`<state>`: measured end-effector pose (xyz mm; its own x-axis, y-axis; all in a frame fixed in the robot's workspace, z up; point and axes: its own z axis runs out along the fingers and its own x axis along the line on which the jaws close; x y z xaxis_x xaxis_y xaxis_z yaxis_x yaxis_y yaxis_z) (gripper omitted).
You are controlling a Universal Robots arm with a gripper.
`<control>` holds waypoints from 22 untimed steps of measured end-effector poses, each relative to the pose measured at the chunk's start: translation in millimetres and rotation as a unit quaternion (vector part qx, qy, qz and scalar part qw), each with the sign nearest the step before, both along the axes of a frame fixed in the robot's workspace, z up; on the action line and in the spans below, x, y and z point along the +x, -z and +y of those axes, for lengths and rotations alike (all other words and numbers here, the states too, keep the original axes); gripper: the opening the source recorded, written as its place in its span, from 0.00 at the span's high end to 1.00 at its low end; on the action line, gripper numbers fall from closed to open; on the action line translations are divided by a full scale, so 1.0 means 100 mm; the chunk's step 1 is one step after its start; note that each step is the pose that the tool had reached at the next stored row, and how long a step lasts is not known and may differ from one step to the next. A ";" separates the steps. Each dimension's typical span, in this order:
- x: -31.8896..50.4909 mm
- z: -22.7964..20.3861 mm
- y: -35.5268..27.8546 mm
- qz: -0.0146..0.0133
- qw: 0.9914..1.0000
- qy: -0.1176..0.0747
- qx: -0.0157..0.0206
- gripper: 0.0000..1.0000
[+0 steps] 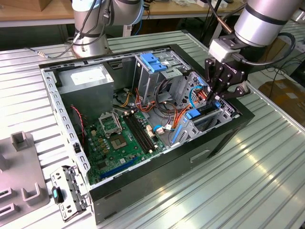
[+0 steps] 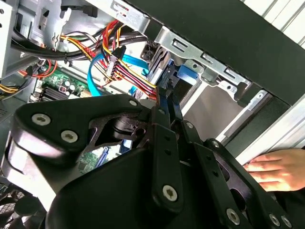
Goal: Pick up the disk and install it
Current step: 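Insert the first disk wire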
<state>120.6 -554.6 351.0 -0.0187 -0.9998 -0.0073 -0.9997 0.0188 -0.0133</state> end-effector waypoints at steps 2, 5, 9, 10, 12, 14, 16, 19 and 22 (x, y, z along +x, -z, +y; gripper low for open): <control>-0.001 -0.011 0.015 0.000 1.000 -0.006 0.000 0.84; -0.001 -0.012 0.025 0.000 1.000 -0.020 0.000 0.84; -0.002 -0.012 0.038 0.000 1.000 -0.022 0.000 0.84; -0.002 -0.012 0.041 0.000 1.000 -0.022 0.000 0.84; -0.001 -0.012 0.047 0.001 1.000 -0.022 0.000 0.84; -0.001 -0.012 0.053 0.001 1.000 -0.022 0.000 0.84; -0.001 -0.012 0.054 0.002 1.000 -0.022 0.000 0.84; -0.001 -0.012 0.055 0.002 1.000 -0.022 0.000 0.84; -0.001 -0.012 0.073 0.003 1.000 -0.022 0.000 0.84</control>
<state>120.4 -555.8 343.6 0.0247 -0.9997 -0.0071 -0.9997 -0.0247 -0.0079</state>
